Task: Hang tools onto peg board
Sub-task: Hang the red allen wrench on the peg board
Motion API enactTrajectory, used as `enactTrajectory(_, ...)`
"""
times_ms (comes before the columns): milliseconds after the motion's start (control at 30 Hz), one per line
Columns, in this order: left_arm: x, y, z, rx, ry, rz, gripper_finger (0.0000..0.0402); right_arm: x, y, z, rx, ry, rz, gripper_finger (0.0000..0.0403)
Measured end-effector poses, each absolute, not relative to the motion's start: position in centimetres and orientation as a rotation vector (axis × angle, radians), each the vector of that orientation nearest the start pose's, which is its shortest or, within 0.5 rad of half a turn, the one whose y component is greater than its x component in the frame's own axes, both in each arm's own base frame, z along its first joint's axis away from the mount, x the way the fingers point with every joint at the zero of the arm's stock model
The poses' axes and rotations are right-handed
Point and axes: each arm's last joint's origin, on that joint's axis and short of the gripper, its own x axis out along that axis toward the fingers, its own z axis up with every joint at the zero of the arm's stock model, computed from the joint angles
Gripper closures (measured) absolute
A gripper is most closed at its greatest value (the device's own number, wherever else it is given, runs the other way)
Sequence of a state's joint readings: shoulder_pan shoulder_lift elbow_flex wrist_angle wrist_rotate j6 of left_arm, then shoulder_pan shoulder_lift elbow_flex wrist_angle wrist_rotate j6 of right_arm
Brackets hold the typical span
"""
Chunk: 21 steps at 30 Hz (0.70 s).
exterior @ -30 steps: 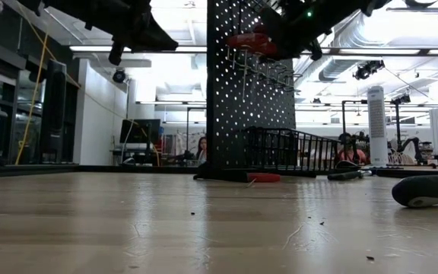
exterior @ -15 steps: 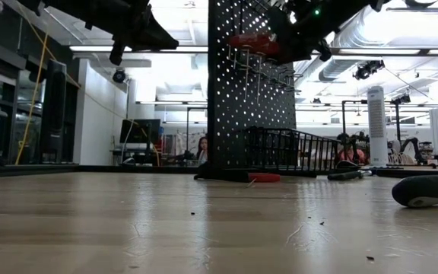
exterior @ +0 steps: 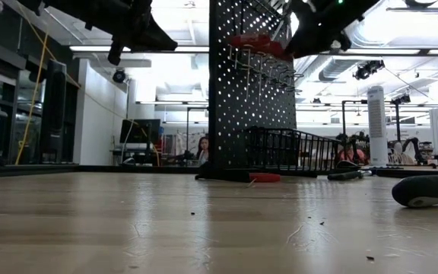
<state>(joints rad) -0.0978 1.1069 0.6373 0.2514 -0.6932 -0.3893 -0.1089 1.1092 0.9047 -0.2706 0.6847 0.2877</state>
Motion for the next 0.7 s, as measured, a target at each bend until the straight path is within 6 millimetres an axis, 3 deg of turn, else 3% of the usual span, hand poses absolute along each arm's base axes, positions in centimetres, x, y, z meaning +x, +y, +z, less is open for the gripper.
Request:
enactTrajectory(467, 23.2, 0.2, 26.7, -0.258, 0.085, 0.635, 0.0401, 18.4, -4.0, 33.7, 0.1, 0.276, -0.869, 0.0258)
enactTrajectory(567, 23.0, 0.0, 26.4, -0.278, 0.139, 0.555, 0.0401, 17.4, -3.8, 33.9, 0.135, 0.269, -0.866, 0.0258)
enactTrajectory(700, 22.7, -1.1, 25.0, -0.434, 0.321, 0.353, 0.0401, 16.2, -3.2, 34.1, 0.17, 0.273, -0.815, 0.0258)
